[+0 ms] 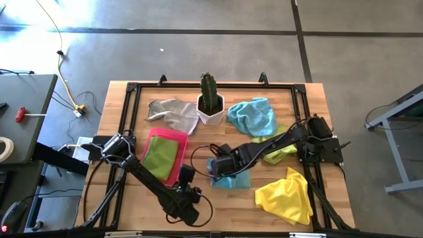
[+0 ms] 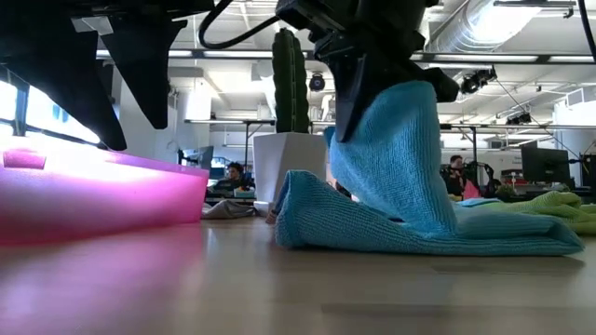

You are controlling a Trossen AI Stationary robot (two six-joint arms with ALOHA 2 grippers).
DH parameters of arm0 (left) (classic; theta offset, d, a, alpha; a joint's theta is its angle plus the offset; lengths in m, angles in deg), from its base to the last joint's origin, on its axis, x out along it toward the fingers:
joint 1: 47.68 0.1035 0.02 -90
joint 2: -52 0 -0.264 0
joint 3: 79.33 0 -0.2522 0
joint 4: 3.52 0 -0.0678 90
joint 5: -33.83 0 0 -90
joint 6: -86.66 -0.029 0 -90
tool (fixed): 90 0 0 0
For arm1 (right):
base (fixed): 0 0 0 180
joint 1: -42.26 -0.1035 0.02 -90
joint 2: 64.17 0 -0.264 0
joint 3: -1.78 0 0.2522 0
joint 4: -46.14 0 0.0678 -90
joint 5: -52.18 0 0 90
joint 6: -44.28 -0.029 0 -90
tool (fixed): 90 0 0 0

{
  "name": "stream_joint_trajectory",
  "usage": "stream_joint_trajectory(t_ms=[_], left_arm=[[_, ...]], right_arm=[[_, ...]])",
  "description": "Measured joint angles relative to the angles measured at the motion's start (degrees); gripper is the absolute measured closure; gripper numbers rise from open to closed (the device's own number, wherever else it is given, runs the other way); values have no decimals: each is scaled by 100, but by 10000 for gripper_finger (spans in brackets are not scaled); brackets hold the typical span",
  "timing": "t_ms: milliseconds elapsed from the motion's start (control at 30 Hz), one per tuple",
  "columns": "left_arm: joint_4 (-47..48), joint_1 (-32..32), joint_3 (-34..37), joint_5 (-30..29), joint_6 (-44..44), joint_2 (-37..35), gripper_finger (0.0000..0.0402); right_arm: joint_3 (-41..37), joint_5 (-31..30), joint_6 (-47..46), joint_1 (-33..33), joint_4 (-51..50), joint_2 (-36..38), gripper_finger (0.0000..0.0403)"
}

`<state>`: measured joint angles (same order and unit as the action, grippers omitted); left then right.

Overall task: Fold microfiber towels
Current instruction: Fold the bottom blue towel

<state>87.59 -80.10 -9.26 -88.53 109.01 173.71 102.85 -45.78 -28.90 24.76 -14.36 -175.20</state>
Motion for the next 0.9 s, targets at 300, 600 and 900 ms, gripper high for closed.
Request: stream_joint_trajectory(t_ms=[300, 600, 900], left_arm=[[0, 2, 0, 4, 113, 0, 229], [-150, 15, 0, -81, 367, 0, 229], [-411, 120, 0, -584, 952, -2, 229]], right_arm=[[0, 111, 909, -42, 566, 43, 234], [-2, -1322, 1270, -629, -631, 44, 223], [-7, -1739, 1704, -1142, 114, -734, 222]])
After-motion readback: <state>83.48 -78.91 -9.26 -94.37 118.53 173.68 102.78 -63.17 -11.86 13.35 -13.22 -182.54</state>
